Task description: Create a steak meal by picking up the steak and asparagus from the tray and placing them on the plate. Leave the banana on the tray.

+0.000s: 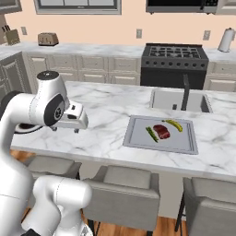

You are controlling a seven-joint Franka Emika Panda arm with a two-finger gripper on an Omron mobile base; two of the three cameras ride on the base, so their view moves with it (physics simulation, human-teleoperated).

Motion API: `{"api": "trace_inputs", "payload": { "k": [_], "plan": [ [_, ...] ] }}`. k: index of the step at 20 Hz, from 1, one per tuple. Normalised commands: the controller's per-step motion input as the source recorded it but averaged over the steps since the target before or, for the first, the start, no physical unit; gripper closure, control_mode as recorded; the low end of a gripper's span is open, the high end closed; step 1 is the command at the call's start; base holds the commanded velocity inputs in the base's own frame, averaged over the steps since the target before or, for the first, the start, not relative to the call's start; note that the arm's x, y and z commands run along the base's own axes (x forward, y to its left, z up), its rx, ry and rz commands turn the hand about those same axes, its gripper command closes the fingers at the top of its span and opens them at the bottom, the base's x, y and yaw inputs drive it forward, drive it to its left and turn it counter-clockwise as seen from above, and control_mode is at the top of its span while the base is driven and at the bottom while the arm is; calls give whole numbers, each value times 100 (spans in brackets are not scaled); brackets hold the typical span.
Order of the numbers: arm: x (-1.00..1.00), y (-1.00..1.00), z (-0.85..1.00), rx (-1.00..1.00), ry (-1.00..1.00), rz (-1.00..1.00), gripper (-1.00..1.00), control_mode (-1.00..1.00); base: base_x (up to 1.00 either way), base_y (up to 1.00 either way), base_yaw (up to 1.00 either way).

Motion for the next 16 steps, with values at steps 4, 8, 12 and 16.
{"api": "trace_inputs", "payload": {
  "k": [4,8,12,16],
  "plan": [
    [0,0,0,0,0,0,-100,100,42,12,-10],
    [0,0,0,0,0,0,-100,100,26,10,-11],
    [13,2,0,0,0,-3,-100,-100,0,0,0],
    [19,-10,0,0,0,-3,-100,-100,0,0,0]
  ]
}}
